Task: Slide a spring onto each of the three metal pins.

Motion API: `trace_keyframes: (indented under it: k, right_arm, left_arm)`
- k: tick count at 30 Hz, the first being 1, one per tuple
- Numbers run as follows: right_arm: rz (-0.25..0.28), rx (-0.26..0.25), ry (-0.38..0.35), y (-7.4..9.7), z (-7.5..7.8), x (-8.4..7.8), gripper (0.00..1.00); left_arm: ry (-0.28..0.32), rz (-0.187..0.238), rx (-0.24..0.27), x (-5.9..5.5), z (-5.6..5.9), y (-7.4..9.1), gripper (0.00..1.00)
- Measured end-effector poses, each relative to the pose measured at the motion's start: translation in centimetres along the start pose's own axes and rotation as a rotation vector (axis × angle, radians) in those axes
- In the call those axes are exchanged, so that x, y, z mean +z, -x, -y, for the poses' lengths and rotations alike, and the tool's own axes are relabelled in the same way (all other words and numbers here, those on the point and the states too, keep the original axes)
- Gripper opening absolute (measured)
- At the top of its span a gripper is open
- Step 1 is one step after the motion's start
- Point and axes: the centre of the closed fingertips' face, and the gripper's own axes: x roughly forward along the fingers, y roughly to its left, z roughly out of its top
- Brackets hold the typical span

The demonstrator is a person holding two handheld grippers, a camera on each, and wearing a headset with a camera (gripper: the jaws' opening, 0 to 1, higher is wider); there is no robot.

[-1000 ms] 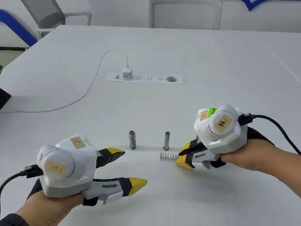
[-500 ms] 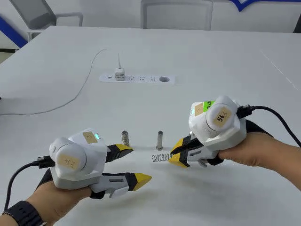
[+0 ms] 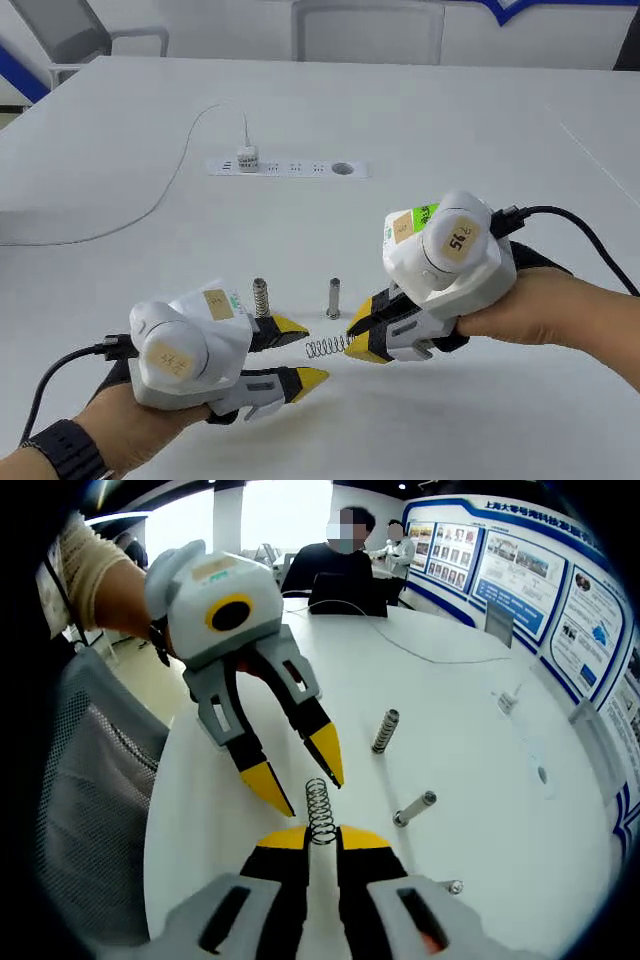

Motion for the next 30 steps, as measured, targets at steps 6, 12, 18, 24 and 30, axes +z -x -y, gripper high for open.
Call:
trace_keyframes:
  k: [6,12,18,24,30]
  right_arm:
    - [-0.008,0.015,0.001,0.1,-0.3,0.3,0.11]
    - [0.024,0.01,-0.003,0.6,-0.3,1.3,0.11]
    - [0.06,-0.004,-0.01,0.8,-0.1,2.0,0.11]
    - [0.107,-0.01,-0.022,1.0,-0.2,3.2,0.11]
    - [0.147,-0.015,-0.029,0.9,-0.2,4.2,0.11]
  left_arm:
    - [-0.026,-0.001,0.003,0.0,0.0,0.0,0.15]
    - [-0.001,0.008,0.005,0.1,-0.1,-0.1,0.12]
    - [0.04,0.023,0.007,0.3,-0.2,-0.2,0.12]
    - [0.057,0.033,0.008,0.4,-0.1,-0.2,0.11]
    - [0.068,0.045,0.001,0.8,0.1,-0.4,0.11]
